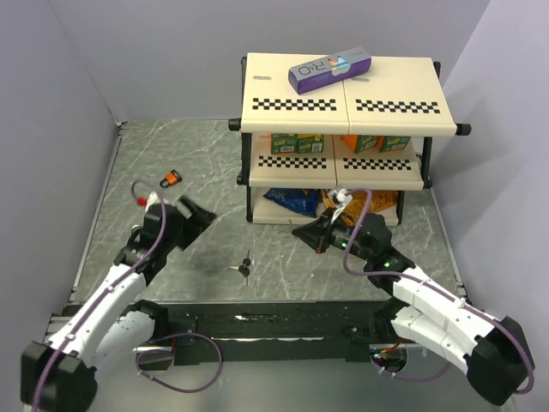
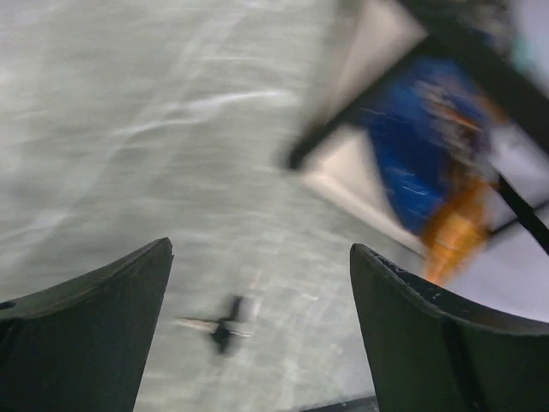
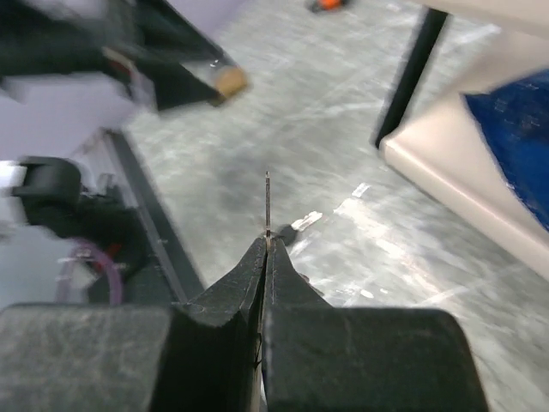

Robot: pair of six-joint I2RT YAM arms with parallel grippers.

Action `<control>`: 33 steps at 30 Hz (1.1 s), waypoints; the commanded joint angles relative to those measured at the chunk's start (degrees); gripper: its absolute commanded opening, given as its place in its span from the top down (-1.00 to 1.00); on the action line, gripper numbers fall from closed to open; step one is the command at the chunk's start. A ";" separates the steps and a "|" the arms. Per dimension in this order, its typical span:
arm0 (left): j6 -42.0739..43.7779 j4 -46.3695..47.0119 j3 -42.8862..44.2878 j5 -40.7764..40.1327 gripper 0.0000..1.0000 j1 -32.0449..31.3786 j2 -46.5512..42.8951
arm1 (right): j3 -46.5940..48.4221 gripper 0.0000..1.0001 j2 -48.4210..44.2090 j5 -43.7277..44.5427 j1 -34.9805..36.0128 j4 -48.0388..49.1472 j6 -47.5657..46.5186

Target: Unlock with the key

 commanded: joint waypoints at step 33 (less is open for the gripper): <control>-4.65 9.58 8.05 -2.19 0.59 -28.05 11.22 | 29.99 1.00 28.71 64.52 39.34 -18.41 -20.15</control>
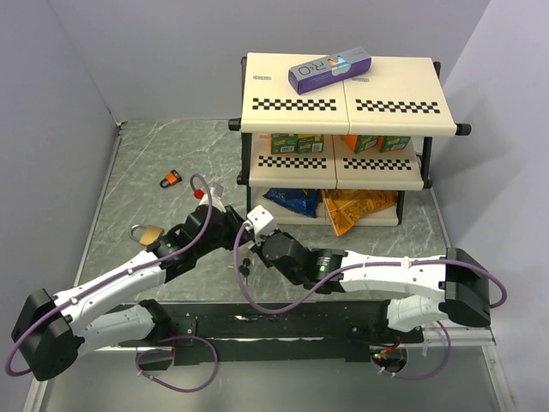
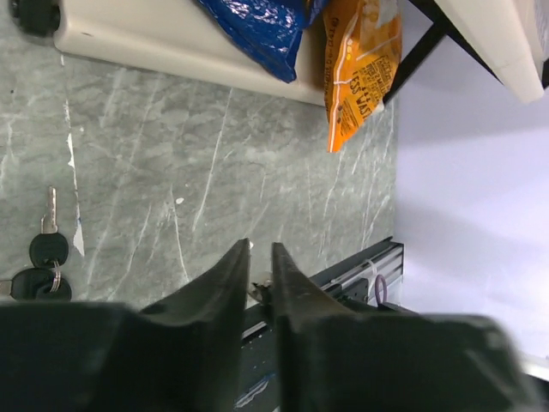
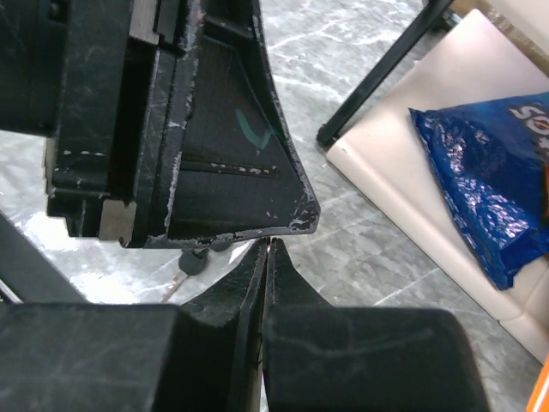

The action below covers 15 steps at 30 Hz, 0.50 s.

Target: Unlock with the key

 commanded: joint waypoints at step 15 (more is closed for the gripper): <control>4.37 5.25 -7.32 -2.42 0.99 0.23 -6.72 | 4.59 0.43 1.04 -1.68 0.92 -5.53 5.69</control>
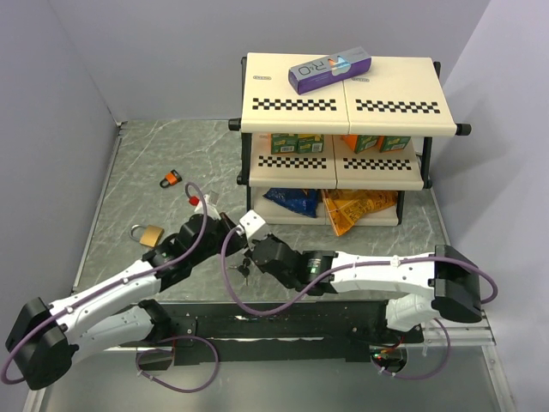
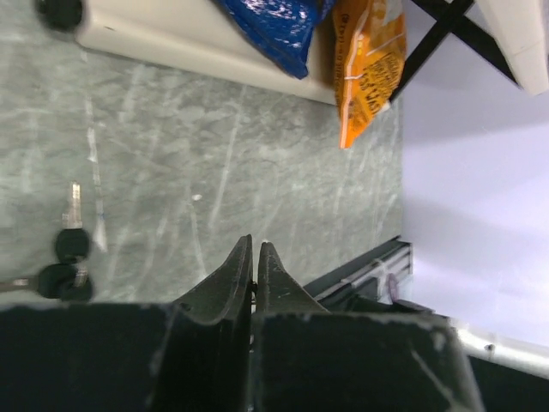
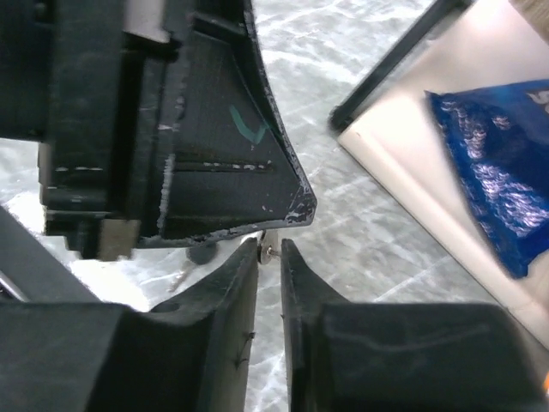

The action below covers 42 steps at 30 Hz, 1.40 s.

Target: Unlock with the key

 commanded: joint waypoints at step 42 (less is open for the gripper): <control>16.04 33.50 -12.21 32.40 0.98 5.35 -15.19 | -21.29 0.20 -12.53 -76.36 -25.81 48.63 24.39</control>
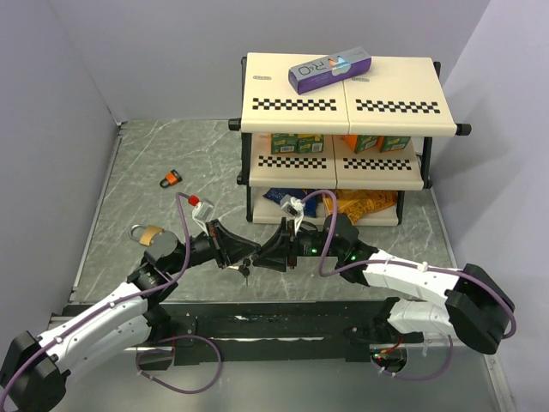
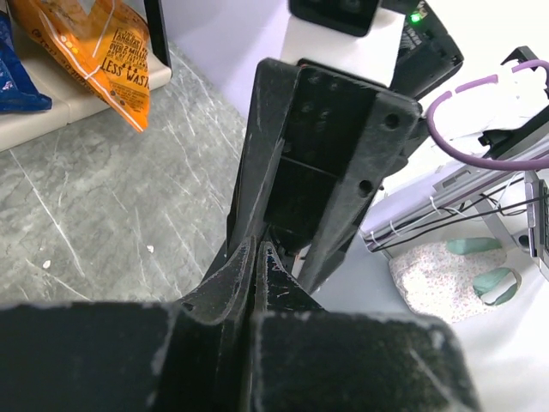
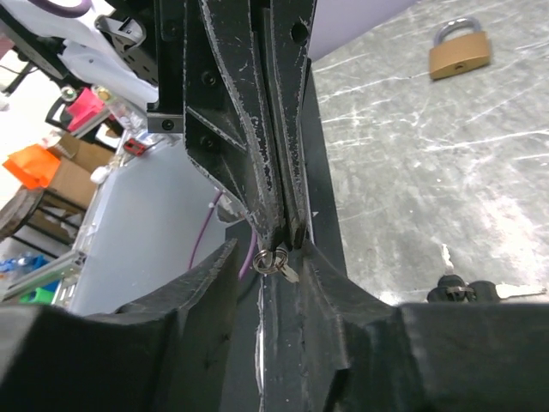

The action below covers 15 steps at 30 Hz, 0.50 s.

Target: Unlock with the key

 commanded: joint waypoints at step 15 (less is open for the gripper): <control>1.91 0.81 1.03 0.38 0.98 0.13 -1.05 | 1.71 0.71 2.62 -1.76 -0.61 9.59 1.86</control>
